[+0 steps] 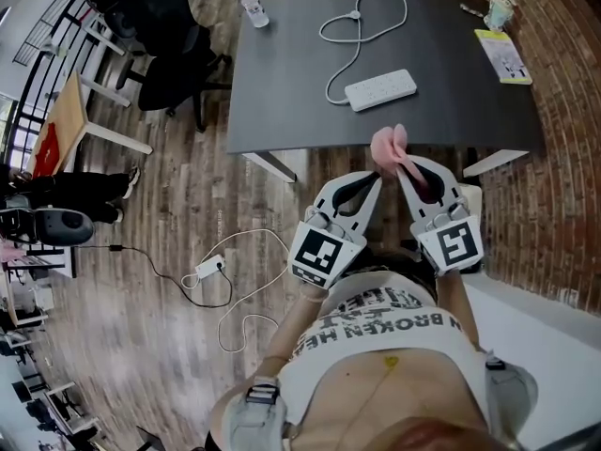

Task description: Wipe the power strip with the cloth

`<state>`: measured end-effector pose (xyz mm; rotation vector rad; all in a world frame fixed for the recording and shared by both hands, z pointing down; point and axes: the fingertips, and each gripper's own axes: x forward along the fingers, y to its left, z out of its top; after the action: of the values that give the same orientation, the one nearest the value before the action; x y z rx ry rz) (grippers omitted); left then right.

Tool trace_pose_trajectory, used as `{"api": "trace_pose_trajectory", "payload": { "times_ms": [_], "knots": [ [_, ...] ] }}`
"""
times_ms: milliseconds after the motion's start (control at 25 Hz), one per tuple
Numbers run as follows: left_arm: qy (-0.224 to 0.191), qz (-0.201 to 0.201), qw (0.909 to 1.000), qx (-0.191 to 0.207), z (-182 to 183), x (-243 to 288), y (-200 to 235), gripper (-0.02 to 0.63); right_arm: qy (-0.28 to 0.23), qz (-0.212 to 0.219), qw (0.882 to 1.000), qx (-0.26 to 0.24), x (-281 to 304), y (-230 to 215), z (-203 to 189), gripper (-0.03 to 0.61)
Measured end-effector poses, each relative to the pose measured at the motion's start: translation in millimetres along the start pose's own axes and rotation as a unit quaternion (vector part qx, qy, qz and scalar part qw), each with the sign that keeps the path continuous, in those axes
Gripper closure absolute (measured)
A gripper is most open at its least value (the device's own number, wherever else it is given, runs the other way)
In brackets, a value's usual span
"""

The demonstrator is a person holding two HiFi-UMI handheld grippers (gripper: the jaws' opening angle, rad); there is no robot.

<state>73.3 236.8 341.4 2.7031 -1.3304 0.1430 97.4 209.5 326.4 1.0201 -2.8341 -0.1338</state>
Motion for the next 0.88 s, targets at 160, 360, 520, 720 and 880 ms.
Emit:
{"api": "trace_pose_trajectory", "payload": {
  "times_ms": [160,360,520,720,880],
  "knots": [
    [0.005,-0.001,1.0000,-0.007,-2.5,-3.0,13.9,0.606,0.006,-0.001,1.000,0.006,13.5,2.8,-2.2,0.561],
    [0.007,0.001,0.9999,-0.011,-2.6,-0.2,30.1,0.606,0.016,0.004,1.000,0.005,30.7,-2.1,-4.8,0.561],
    [0.007,0.013,0.9998,-0.014,-0.8,11.0,48.7,0.606,0.014,0.008,1.000,0.005,50.8,-16.1,-4.7,0.561],
    [0.012,0.027,0.9993,-0.024,-0.8,41.2,80.6,0.606,0.007,0.029,1.000,0.000,86.8,-40.9,-6.1,0.561],
    [0.013,0.031,0.9992,-0.023,10.8,78.5,105.0,0.606,-0.001,0.044,0.999,0.005,118.1,-73.9,-3.6,0.561]
  ]
}}
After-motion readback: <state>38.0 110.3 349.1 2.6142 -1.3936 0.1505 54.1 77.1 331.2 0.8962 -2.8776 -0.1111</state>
